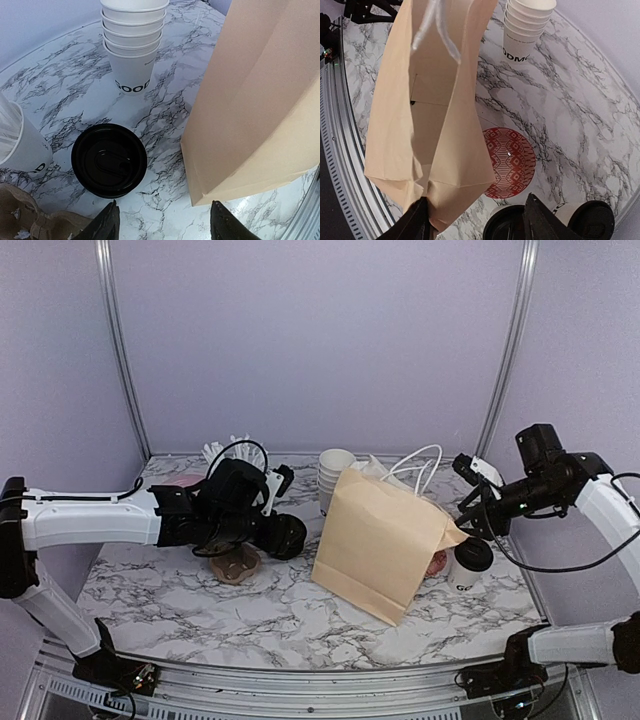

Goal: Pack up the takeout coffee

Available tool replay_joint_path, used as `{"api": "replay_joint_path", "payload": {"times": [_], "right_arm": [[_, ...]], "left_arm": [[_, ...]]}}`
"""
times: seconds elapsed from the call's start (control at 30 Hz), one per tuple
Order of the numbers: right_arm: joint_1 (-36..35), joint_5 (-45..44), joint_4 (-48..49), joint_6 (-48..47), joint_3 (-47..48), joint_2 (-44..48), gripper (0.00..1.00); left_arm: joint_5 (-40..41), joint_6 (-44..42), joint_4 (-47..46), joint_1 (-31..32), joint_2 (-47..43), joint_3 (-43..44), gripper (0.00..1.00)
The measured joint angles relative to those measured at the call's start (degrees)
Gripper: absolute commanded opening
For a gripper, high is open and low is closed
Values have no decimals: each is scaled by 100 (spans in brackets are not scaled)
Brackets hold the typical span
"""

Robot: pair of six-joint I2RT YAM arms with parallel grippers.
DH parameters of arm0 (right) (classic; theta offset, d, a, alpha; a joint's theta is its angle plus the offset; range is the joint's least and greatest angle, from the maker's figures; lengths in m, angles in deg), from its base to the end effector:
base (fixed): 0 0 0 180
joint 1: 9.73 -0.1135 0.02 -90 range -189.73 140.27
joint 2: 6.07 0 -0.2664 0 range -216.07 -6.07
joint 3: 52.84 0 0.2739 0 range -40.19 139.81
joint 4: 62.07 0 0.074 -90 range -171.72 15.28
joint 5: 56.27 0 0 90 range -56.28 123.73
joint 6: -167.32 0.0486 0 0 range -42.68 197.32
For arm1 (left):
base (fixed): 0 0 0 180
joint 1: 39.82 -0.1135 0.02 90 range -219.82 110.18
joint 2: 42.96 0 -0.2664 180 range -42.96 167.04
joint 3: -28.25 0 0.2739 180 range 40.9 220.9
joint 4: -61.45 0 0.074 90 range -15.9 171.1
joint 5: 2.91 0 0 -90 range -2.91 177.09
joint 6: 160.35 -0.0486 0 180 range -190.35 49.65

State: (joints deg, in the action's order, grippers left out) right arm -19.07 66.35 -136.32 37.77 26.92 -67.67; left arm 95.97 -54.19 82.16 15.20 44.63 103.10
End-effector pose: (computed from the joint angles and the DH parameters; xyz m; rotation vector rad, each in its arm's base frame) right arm 0.2105 0.0612 0.3378 -1.1828 2.0869 0.4851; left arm 0.2227 -0.3052 0.2520 0.6443 2.1024 -0.5490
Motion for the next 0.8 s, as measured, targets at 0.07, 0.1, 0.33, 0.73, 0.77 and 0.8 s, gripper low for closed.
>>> {"api": "replay_joint_path", "payload": {"times": [0.07, 0.1, 0.33, 0.73, 0.77, 0.8], "right_arm": [[0, 15, 155, 15, -227, -98, 60], [0, 37, 219, 22, -275, -166, 60], [0, 348, 741, 44, -278, -728, 59], [-568, 1222, 317, -317, -103, -271, 66], [-601, 1272, 280, -341, -103, -240, 67], [-623, 1325, 256, -356, -103, -232, 67]], "left_arm": [[-103, 0, -13, 11, -2, -2, 61], [-140, 4, -17, 22, -11, -11, 61], [-286, 33, -37, 372, -345, -299, 61], [52, 225, 133, 601, -1154, -490, 61], [96, 232, 181, 601, -1250, -487, 61], [131, 236, 236, 601, -1327, -483, 61]]}}
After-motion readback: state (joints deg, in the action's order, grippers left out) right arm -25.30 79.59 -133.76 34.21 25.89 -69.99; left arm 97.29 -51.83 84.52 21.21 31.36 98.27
